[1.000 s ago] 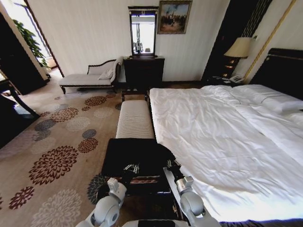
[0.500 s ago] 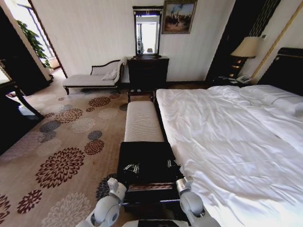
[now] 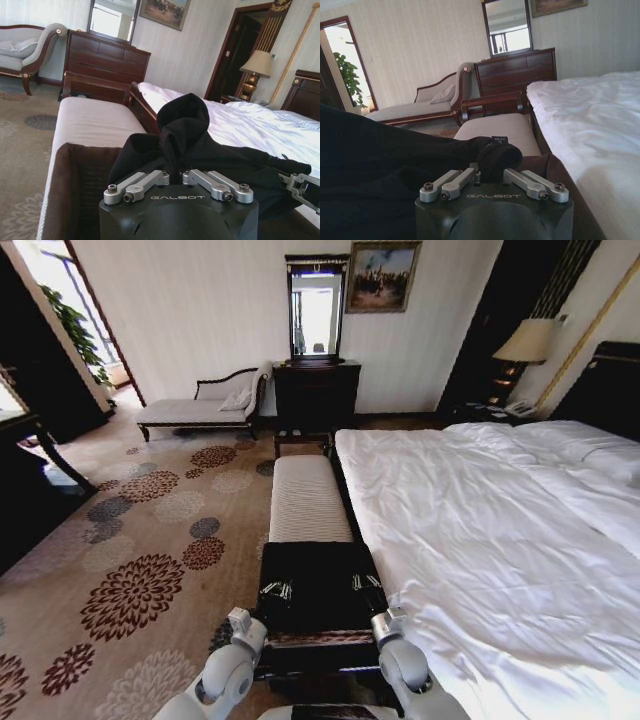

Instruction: Fold the clothes on the bed and place them into the basket.

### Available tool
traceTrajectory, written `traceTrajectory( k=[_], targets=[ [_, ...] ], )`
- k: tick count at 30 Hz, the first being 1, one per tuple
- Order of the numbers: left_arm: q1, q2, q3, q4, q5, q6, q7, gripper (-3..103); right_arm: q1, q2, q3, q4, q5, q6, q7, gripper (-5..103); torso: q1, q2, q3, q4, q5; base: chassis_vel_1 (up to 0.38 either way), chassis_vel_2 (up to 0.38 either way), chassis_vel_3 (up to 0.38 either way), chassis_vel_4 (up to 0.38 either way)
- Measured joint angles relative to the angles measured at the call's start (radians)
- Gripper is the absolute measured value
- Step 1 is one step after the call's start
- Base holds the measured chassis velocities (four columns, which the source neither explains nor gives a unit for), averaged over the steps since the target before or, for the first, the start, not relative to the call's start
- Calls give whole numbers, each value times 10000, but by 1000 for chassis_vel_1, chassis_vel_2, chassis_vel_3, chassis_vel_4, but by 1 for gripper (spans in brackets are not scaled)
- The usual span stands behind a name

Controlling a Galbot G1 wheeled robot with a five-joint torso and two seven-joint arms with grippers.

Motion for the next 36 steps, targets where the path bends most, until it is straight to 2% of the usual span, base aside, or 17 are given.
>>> traceTrajectory(
  k=[1, 5, 8, 22, 23, 25, 26, 29, 30, 31, 32, 33, 34, 35, 36],
  targets=[
    [0, 0, 0, 0, 0, 0, 0, 7, 0, 0, 0, 0, 0, 0, 0, 7, 0, 0, 0, 0, 0, 0, 0, 0, 0],
    [177, -22, -205, 76, 146, -32, -160, 7, 651, -323, -615, -255, 1018, -492, 243, 7, 7, -2, 2, 3, -2, 4, 14, -1, -4],
    [195, -23, -277, 122, 158, -33, -228, 7, 984, -350, -959, -539, 1185, -580, 354, 7, 7, -2, 2, 3, -1, 0, 0, 0, 0],
    [-838, -309, 69, 1221, -46, 179, -502, 5, 1638, -60, -1475, -1512, 1392, -648, 635, 7, 5, -2, 1, 1, -1, 0, 0, 0, 0],
    [-938, -336, 125, 1276, -78, 261, -636, 5, 1636, -51, -1496, -1525, 1373, -648, 636, 4, 4, -2, 2, 0, -1, 0, 0, 0, 0],
    [-986, -343, 149, 1293, -89, 335, -742, 5, 1627, -49, -1513, -1526, 1347, -648, 636, 7, 4, -1, 1, -1, -1, 0, 0, 0, 0],
    [-1015, -340, 153, 1308, -96, 416, -839, 3, 1603, -49, -1525, -1528, 1318, -648, 635, 13, 4, -2, 1, -1, 0, 0, 0, 0, 0],
    [-1012, -288, 130, 1323, -93, 530, -933, 19, 1568, -71, -1527, -1533, 1288, -642, 639, 23, 4, -2, 1, 1, 1, 0, 0, 0, 0],
    [-1012, -288, 130, 1323, -93, 530, -933, 19, 1568, -71, -1527, -1533, 1288, -642, 639, 23, 4, -2, 1, 1, 1, 0, 0, 0, 0],
    [-1010, -285, 125, 1323, -93, 565, -951, 25, 1565, -88, -1526, -1528, 1287, -638, 637, 28, 4, -2, 0, 1, -1, 0, 0, 0, 0],
    [-1010, -285, 122, 1325, -93, 593, -965, 25, 1565, -109, -1531, -1511, 1287, -636, 632, 34, 5, -2, 1, 1, -1, 0, 0, 0, 0],
    [-1010, -284, 118, 1326, -93, 618, -970, 31, 1570, -128, -1542, -1499, 1287, -633, 624, 40, 4, -2, 1, 0, -1, 0, 0, 0, 0],
    [-1009, -284, 118, 1327, -92, 627, -971, 36, 1573, -134, -1545, -1495, 1287, -632, 621, 40, 4, -2, 1, 0, -1, 0, 0, 0, 0],
    [-1009, -284, 118, 1327, -92, 627, -971, 36, 1573, -134, -1545, -1495, 1287, -632, 621, 40, 4, -2, 1, 0, -1, 0, 0, 0, 0],
    [-1001, -279, 118, 1338, -92, 652, -970, 42, 1577, -143, -1551, -1482, 1292, -630, 611, 46, 4, -1, 1, 0, 0, 0, 0, 0, 0]
  ],
)
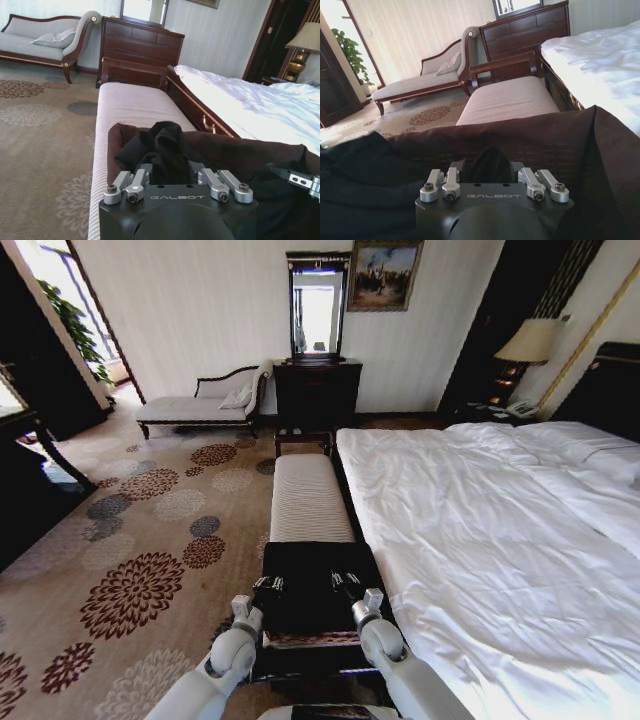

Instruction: Fold the clothes on the bed and place them into the basket.

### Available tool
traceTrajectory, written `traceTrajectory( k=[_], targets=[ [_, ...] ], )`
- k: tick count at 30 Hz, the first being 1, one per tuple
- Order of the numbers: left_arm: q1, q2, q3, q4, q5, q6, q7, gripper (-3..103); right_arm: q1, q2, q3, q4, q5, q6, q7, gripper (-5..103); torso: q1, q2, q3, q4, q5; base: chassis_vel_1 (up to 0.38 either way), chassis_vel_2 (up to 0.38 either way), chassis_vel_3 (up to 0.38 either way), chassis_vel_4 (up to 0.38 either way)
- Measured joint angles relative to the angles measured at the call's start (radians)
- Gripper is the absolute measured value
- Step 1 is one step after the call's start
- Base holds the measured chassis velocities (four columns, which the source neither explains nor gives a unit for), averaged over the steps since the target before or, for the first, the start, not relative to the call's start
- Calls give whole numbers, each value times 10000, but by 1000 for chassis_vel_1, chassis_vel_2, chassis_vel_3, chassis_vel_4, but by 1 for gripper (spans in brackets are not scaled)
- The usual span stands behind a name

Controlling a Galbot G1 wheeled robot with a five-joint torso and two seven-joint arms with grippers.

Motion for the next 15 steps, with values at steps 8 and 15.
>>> traceTrajectory(
  k=[8, 15],
  targets=[
    [28, 44, 0, 15, 14, 227, -91, 70, -67, -68, 25, 129, 18, 9, -42, 79, 0, 0, 0, 1, 0, 0, 0, 0, 0],
    [85, 117, -14, -108, 173, 248, -131, 96, -82, -93, 78, 183, 31, 10, -56, 98, 0, 0, 0, 0, 0, 0, 0, 0, 0]
  ],
)
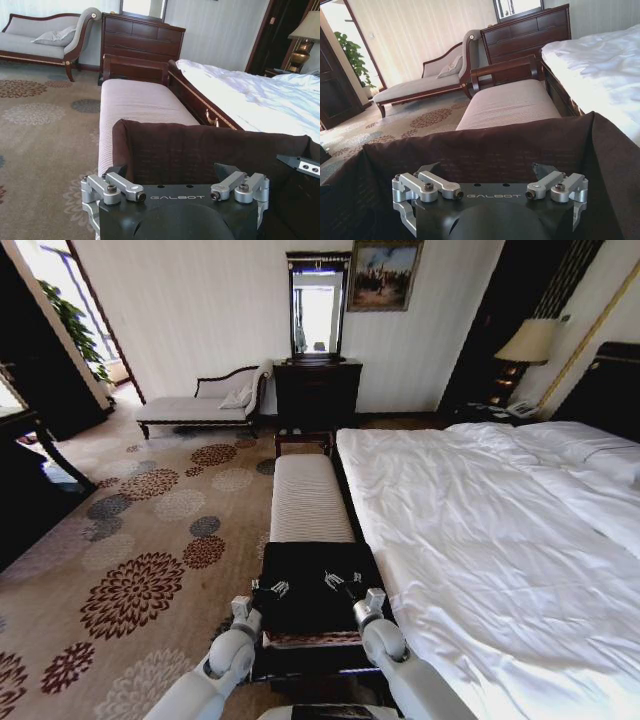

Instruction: Fold the clothes on the bed and place them into the basket.

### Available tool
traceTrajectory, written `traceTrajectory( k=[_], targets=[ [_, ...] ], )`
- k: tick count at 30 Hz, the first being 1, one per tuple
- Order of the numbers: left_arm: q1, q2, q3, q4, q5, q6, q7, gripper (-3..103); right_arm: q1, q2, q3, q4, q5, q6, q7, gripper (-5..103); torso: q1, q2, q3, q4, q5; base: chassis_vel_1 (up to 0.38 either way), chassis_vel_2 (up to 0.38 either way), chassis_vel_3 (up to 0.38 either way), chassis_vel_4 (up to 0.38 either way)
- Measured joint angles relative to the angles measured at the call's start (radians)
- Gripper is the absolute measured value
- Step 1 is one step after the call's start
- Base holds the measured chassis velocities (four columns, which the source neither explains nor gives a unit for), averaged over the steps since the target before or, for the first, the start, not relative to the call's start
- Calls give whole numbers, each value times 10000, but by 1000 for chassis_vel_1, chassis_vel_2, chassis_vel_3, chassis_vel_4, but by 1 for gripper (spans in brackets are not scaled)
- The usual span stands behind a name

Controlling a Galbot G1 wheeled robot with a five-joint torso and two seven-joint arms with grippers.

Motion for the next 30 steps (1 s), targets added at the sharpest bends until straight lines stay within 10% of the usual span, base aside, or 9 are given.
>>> traceTrajectory(
  k=[30],
  targets=[
    [954, 127, -454, -818, 668, -456, 57, 100, -1745, 473, 1500, 1114, -1977, 944, -509, 100, 1, 0, 0, 1, 0, -1, -6, 2, 7]
  ],
)
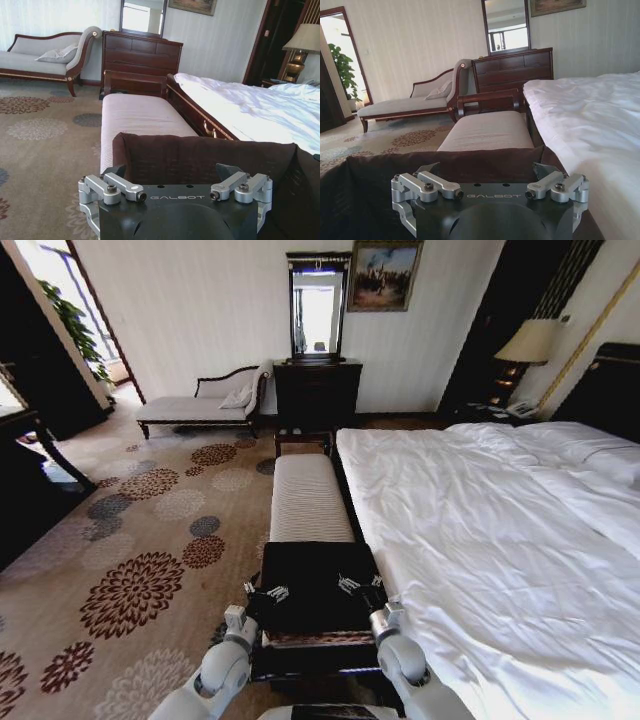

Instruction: Fold the clothes on the bed and place them into the basket.

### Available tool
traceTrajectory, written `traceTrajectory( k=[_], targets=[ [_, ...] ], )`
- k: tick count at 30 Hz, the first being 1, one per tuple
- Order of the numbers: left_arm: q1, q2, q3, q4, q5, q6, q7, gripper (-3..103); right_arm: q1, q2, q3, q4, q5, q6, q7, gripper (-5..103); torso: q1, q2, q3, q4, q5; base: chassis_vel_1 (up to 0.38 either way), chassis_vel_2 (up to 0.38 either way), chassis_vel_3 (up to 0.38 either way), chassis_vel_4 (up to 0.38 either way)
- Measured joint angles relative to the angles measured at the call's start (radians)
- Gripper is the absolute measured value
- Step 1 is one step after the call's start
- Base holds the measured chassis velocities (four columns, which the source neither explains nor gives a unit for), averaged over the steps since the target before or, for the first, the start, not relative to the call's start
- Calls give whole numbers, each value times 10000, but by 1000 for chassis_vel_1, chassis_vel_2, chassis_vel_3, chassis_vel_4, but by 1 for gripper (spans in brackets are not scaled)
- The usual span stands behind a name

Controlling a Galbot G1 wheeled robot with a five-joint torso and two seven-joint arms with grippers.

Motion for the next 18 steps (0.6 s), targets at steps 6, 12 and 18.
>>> traceTrajectory(
  k=[6, 12, 18],
  targets=[
    [-25, 2, -6, 42, -63, 0, 0, 100, 31, 79, -12, -123, -53, 78, 1, 100, 1, 0, 0, 1, -1, -42, -174, 52, 202],
    [-25, -14, -4, 89, -77, -8, 4, 100, 99, 116, -55, -281, -117, 221, 32, 100, -6, 3, -1, -2, 2, -122, -309, 115, 316],
    [57, -38, -16, 67, -61, -55, 14, 100, 104, 134, -68, -432, -294, 360, 53, 100, -6, 2, 0, -4, 7, -111, -180, 105, 204]
  ],
)
